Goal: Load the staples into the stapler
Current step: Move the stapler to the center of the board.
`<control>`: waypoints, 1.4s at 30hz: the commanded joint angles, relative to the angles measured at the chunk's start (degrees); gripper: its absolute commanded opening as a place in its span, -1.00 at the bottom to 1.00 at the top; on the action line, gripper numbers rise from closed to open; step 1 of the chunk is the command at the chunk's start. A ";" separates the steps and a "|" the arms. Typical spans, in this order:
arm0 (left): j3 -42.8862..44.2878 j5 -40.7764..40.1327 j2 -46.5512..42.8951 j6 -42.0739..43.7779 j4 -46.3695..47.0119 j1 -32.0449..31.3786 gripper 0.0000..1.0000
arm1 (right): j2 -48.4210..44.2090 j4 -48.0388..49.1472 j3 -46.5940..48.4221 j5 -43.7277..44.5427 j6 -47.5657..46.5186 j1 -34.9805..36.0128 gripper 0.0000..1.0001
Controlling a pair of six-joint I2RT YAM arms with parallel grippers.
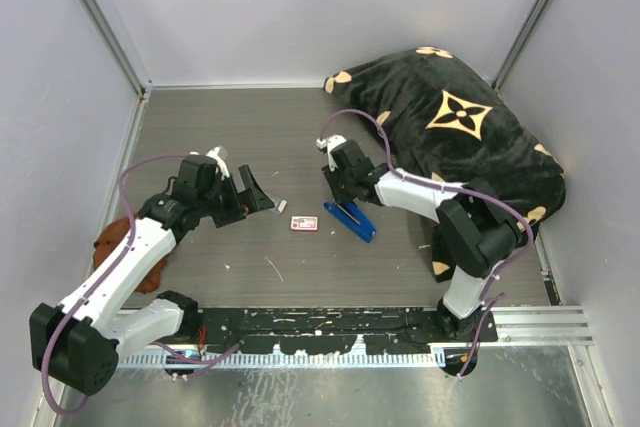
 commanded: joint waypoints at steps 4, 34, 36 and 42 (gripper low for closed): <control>-3.75 3.90 3.66 -6.18 11.54 -4.10 0.80 | -7.83 6.20 -5.10 5.41 10.14 8.53 -0.66; -16.42 6.10 3.99 -14.67 22.83 -12.40 0.76 | -24.87 -0.88 -17.81 0.87 26.81 17.35 0.42; -16.07 5.73 5.71 -15.92 24.46 -13.83 0.76 | -26.21 -1.02 -19.56 -1.79 27.39 16.20 0.38; -15.00 3.73 10.64 -19.35 28.52 -17.53 0.56 | -29.55 3.63 -28.75 -10.60 29.39 12.20 0.20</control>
